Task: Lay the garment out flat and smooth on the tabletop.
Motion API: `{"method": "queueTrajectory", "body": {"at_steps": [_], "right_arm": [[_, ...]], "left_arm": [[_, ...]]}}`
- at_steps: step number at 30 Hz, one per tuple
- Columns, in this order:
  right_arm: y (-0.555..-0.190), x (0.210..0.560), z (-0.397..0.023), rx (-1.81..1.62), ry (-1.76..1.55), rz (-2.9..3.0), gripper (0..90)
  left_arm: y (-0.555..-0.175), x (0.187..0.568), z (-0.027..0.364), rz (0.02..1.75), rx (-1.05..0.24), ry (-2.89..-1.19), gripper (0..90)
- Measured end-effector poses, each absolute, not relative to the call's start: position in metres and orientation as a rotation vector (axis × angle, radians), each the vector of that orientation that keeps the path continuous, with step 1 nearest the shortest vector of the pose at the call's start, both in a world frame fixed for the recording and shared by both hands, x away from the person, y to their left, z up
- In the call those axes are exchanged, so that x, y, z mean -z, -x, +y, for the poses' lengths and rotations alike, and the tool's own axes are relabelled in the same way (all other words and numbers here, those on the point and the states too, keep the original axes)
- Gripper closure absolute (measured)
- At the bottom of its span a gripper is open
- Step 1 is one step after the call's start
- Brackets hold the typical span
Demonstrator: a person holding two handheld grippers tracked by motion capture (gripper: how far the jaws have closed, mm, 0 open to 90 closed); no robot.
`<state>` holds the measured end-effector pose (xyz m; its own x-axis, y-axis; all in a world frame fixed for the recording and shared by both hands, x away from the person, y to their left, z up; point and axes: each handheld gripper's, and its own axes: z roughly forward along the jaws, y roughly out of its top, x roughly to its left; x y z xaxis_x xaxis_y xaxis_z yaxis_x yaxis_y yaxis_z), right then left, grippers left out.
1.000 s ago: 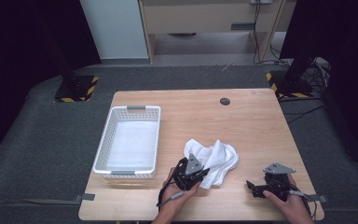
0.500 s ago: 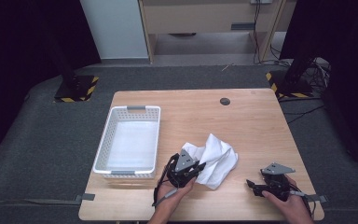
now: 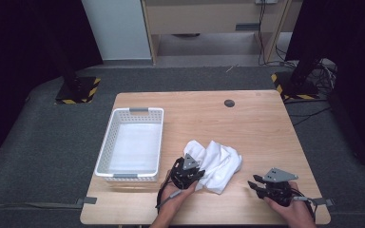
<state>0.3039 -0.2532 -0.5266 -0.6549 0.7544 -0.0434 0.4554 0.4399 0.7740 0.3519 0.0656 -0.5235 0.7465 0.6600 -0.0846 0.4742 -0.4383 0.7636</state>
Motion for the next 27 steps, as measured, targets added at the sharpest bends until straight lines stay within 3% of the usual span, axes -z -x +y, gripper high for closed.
{"method": "queueTrajectory", "body": {"at_steps": [12,19,23,27], "right_arm": [[-0.300,0.524,-0.244,-1.087,-0.973,2.333,62.4],[-0.297,0.520,-0.240,-1.113,-0.944,2.331,60.9],[-0.296,0.520,-0.239,-1.112,-0.929,2.341,61.0],[-0.296,0.521,-0.238,-1.109,-0.922,2.345,61.0]], "left_arm": [[-0.344,0.530,0.043,0.755,-0.231,-2.146,83.8],[-0.333,0.500,0.045,0.716,-0.251,-2.032,83.8],[-0.336,0.493,0.057,0.761,-0.268,-1.999,83.9],[-0.346,0.511,0.072,0.905,-0.226,-1.995,83.9]]}}
